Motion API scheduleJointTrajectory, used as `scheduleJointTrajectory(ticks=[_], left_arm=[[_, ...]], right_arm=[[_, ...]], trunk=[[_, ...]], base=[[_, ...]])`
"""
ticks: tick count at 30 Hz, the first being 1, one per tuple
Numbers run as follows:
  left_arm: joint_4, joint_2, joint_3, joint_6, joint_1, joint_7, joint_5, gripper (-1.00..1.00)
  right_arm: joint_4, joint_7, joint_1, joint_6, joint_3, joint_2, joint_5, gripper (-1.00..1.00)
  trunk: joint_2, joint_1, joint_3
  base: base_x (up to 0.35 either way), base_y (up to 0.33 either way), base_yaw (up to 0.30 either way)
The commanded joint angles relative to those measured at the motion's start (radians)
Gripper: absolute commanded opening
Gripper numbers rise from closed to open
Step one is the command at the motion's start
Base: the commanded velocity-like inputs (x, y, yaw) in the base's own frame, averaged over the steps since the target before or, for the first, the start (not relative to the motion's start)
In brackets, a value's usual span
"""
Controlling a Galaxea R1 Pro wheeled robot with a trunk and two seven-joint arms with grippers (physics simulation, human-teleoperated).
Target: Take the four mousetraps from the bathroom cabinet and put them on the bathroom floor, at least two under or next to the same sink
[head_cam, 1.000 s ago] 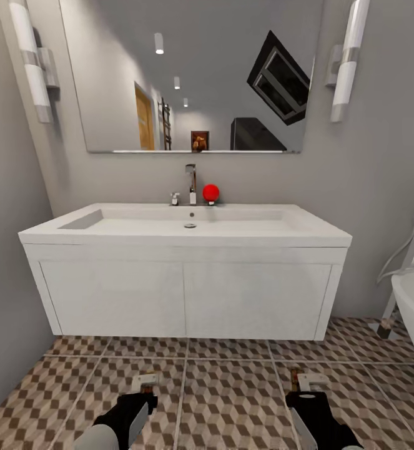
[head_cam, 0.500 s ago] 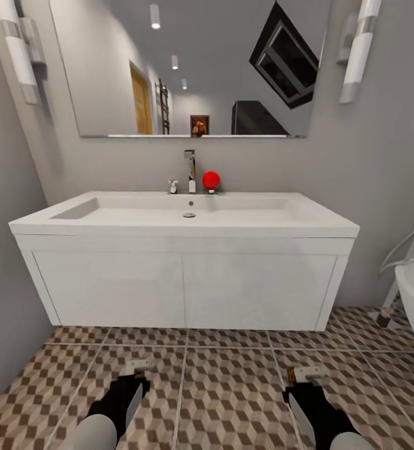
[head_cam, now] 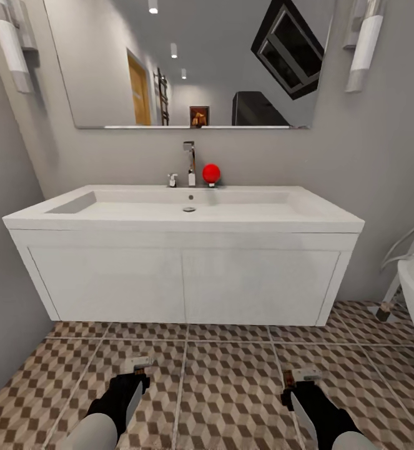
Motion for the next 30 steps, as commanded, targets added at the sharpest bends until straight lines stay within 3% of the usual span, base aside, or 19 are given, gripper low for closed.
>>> scheduleJointTrajectory(ticks=[1,12,13,21,23,26,30], left_arm=[[-0.002,-0.001,0.004,0.004,-0.001,0.001,-0.005,-1.00],[-0.002,-0.001,0.003,0.005,-0.001,-0.001,-0.005,-1.00],[-0.006,-0.001,0.001,0.006,-0.001,-0.001,-0.005,-1.00],[-0.055,-0.001,0.000,0.018,-0.007,-0.015,-0.001,-1.00],[-0.056,-0.001,0.000,0.018,-0.014,-0.029,0.000,-1.00],[-0.052,-0.001,0.001,0.021,-0.015,-0.071,0.003,-1.00],[-0.050,-0.001,0.001,0.036,-0.019,-0.089,0.003,-1.00]], right_arm=[[-0.004,0.006,0.000,0.021,0.004,-0.002,-0.002,-1.00],[-0.023,0.021,-0.001,0.032,0.004,-0.002,0.007,-1.00],[-0.029,0.020,-0.009,0.003,0.003,0.003,0.022,-1.00],[-0.010,0.017,-0.054,-0.103,0.001,0.008,0.019,-1.00],[0.027,0.017,-0.084,-0.119,0.000,0.009,0.017,-1.00],[0.132,0.016,-0.146,-0.169,-0.001,0.035,0.015,-1.00],[0.169,0.015,-0.162,-0.190,0.000,0.047,0.017,-1.00]], trunk=[[-0.001,0.000,-0.005],[-0.003,0.005,-0.048],[-0.004,0.006,-0.051],[-0.005,0.009,-0.082],[-0.006,0.010,-0.090],[-0.007,0.011,-0.102],[-0.008,0.013,-0.117]], base=[[0.000,0.000,0.000],[0.000,0.000,0.000],[0.000,0.000,0.000],[0.000,0.000,0.000],[0.000,0.000,0.000],[0.000,0.000,0.000],[0.000,0.000,0.000]])
